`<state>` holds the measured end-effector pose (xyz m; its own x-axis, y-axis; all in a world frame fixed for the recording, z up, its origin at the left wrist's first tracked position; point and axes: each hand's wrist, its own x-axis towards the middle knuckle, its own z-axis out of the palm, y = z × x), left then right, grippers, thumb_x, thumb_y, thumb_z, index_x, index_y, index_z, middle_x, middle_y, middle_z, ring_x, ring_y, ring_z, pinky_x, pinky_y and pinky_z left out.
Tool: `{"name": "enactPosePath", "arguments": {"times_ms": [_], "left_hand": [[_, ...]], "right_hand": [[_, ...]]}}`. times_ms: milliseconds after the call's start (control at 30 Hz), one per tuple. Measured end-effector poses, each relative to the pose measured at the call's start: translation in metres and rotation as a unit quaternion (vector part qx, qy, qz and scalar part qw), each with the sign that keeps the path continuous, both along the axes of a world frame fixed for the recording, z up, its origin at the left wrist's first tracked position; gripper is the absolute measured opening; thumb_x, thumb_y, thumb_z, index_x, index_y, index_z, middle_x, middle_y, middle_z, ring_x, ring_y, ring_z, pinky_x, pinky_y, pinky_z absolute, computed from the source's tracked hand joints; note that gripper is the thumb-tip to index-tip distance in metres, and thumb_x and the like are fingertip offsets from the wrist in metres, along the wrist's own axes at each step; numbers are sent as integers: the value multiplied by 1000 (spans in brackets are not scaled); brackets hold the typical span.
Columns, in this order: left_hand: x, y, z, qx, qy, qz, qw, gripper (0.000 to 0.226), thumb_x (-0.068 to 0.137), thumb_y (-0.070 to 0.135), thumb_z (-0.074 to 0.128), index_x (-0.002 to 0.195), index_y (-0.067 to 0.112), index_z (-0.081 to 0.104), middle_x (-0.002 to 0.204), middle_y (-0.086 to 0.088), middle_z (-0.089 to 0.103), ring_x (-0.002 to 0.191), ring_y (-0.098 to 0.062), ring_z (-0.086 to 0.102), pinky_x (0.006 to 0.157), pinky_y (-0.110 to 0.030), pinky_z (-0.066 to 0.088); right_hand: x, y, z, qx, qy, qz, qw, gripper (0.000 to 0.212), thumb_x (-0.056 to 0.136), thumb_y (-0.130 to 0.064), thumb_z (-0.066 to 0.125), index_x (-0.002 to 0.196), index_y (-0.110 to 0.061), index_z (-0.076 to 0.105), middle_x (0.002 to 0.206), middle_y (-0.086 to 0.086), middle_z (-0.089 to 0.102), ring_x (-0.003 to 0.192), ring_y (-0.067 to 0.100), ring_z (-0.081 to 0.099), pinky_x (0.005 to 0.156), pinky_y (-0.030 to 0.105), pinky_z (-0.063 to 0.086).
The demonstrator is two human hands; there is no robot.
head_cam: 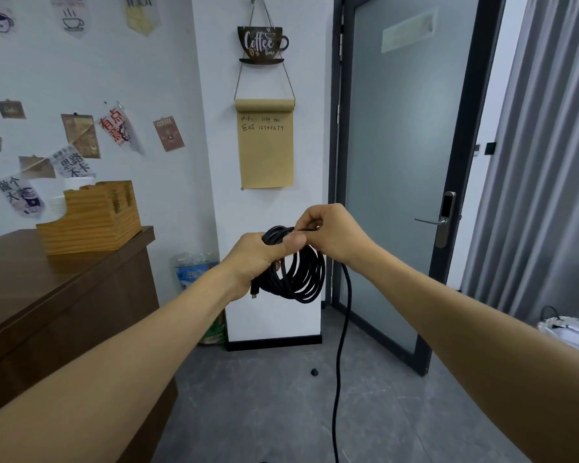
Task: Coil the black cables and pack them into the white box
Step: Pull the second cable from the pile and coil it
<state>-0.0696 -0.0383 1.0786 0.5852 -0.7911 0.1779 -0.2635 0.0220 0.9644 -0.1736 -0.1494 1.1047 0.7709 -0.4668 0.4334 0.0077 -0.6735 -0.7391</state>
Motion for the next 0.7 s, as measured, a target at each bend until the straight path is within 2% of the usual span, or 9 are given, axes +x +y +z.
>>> {"name": "enactPosePath", "arguments": {"times_ms": [67, 133, 300, 467, 567, 700], "left_hand": [[2, 0, 0, 21, -41, -17, 999, 38, 59, 34, 83, 66, 15, 51, 49, 9, 43, 47, -8, 40, 51, -21, 33], [3, -1, -1, 36, -59, -19, 997, 39, 63, 22, 85, 58, 19, 47, 45, 11, 40, 46, -9, 39, 50, -23, 30], [1, -4, -3, 56, -103, -1, 993, 36, 72, 2, 71, 59, 16, 40, 46, 10, 38, 47, -11, 36, 50, -23, 29], [-1, 0, -5, 45, -74, -14, 996, 11, 79, 6, 67, 78, 10, 57, 57, 3, 52, 54, -12, 54, 52, -23, 41], [-1, 3, -5, 22, -12, -28, 999, 5, 83, 11, 68, 83, 12, 63, 51, 10, 53, 48, -6, 53, 46, -17, 42], [0, 5, -5, 10, 47, -29, 998, 7, 83, 19, 70, 81, 14, 65, 51, 9, 50, 47, -6, 51, 48, -18, 44]], "right_hand": [[-3, -1, 4, 14, 29, 6, 999, 23, 69, -22, 83, 64, -15, 61, 55, -5, 56, 48, 4, 47, 51, 18, 38], [-5, -3, 8, 30, 55, 19, 998, 25, 67, -22, 84, 65, -11, 62, 49, -5, 52, 45, 8, 42, 48, 21, 36], [-8, -8, 8, 28, 81, 38, 996, 28, 67, -23, 85, 67, -8, 61, 52, 2, 50, 47, 14, 38, 50, 25, 35], [-9, -14, 4, 62, 62, 67, 994, 22, 74, -18, 79, 68, -10, 60, 46, -4, 50, 41, 7, 38, 44, 17, 34], [-12, -20, 1, 78, 60, 76, 992, 19, 77, -18, 77, 71, -9, 61, 54, 2, 50, 43, 7, 40, 44, 16, 34], [-15, -28, -6, 96, 56, 71, 991, 24, 79, -25, 75, 71, -8, 59, 49, -6, 51, 42, 6, 42, 47, 18, 36]]}}
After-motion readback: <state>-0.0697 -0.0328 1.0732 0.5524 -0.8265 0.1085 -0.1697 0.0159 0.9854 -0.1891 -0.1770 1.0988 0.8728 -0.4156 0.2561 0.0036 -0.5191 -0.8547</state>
